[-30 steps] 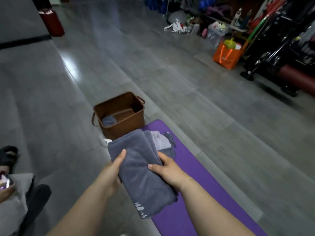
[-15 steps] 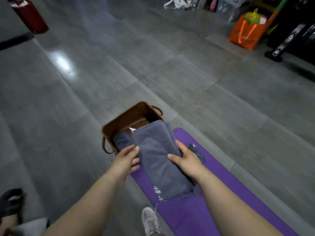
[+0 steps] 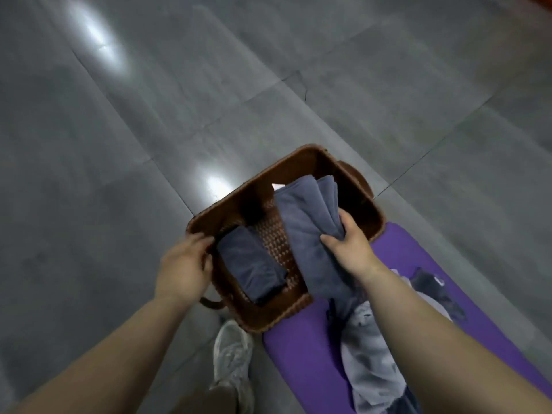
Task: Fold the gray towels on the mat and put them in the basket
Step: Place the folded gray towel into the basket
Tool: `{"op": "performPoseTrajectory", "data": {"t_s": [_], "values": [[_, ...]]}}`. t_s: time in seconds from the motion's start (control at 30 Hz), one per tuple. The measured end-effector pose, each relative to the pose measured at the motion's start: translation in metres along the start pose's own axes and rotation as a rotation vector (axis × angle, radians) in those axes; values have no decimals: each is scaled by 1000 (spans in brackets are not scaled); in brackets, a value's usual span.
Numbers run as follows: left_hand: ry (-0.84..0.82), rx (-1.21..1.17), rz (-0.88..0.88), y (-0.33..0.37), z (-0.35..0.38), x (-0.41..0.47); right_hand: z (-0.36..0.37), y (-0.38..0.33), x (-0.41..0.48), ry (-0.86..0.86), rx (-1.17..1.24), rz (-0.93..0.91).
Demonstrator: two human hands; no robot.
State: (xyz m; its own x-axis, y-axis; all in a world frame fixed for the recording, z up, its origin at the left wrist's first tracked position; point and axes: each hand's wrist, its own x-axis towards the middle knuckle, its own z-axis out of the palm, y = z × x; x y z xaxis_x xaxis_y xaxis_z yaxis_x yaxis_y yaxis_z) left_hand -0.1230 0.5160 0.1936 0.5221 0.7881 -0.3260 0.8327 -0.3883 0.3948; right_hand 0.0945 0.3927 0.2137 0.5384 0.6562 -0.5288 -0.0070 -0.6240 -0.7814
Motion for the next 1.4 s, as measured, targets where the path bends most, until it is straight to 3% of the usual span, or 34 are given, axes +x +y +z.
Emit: {"op": "performPoseTrajectory", "data": {"t_s": [0.13, 0.33, 0.6, 0.8, 1.0, 1.2, 1.4], "values": [[73, 171, -13, -42, 48, 59, 43, 41, 67, 30, 30, 45], [201, 101, 44, -70, 88, 83, 82, 76, 130, -40, -208, 57], [162, 208, 130, -76, 88, 89, 110, 101, 149, -19, -253, 108], [284, 293, 196, -93, 101, 97, 110, 117, 183, -174, -353, 242], [277, 320, 165, -93, 110, 101, 107, 135, 208, -268, -346, 412], [268, 311, 152, -86, 103, 101, 114, 147, 232, -68, -343, 255], [217, 374, 228, -79, 106, 106, 130, 155, 237, -256, -320, 222]]}}
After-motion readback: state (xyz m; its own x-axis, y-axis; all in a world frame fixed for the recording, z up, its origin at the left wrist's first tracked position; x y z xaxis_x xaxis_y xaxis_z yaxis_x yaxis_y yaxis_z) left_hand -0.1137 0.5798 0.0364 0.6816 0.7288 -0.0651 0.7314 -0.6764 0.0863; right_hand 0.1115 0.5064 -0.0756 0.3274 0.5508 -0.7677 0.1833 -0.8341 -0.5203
